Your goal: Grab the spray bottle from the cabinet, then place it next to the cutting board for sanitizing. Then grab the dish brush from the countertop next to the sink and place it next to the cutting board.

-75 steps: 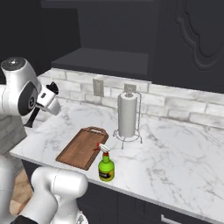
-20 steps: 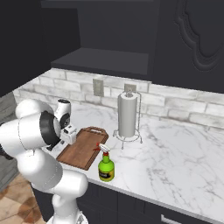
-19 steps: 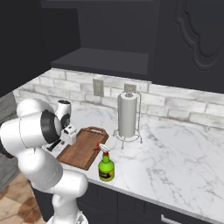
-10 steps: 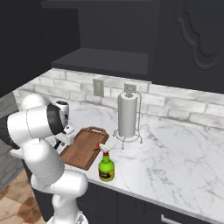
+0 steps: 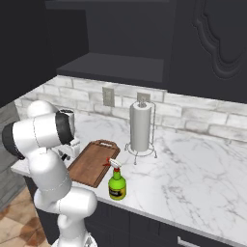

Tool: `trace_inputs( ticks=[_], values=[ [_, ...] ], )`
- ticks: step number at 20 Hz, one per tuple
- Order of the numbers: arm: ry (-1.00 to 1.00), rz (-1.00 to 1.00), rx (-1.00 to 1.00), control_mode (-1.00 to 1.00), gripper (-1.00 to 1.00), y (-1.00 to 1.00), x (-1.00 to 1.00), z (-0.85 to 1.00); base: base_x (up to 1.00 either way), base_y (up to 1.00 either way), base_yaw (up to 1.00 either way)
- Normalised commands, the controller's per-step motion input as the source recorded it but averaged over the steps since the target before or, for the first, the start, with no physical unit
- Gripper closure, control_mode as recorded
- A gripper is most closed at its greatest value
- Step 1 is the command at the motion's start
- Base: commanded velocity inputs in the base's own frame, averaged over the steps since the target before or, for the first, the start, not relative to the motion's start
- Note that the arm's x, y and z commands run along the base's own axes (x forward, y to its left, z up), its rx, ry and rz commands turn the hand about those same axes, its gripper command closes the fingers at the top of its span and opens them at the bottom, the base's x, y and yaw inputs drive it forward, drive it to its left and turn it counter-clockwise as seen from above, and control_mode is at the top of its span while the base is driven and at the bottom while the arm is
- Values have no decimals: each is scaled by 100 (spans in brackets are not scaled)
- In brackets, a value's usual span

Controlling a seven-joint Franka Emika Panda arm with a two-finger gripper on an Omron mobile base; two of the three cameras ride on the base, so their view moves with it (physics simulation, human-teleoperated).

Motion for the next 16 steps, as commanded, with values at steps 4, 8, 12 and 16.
trace_inputs(
  ticks=[4, 8, 12, 16],
  values=[
    [-5, 0, 0, -100, -100, 0, -25, 7, 0, 0, 0],
    [-14, 0, 0, -100, -100, 3, -28, 46, 0, 0, 0],
    [-19, 0, 0, -100, -100, -2, -34, 52, 0, 0, 0],
    [-20, 0, 0, -100, -100, -22, -30, 48, 0, 0, 0]
  ],
)
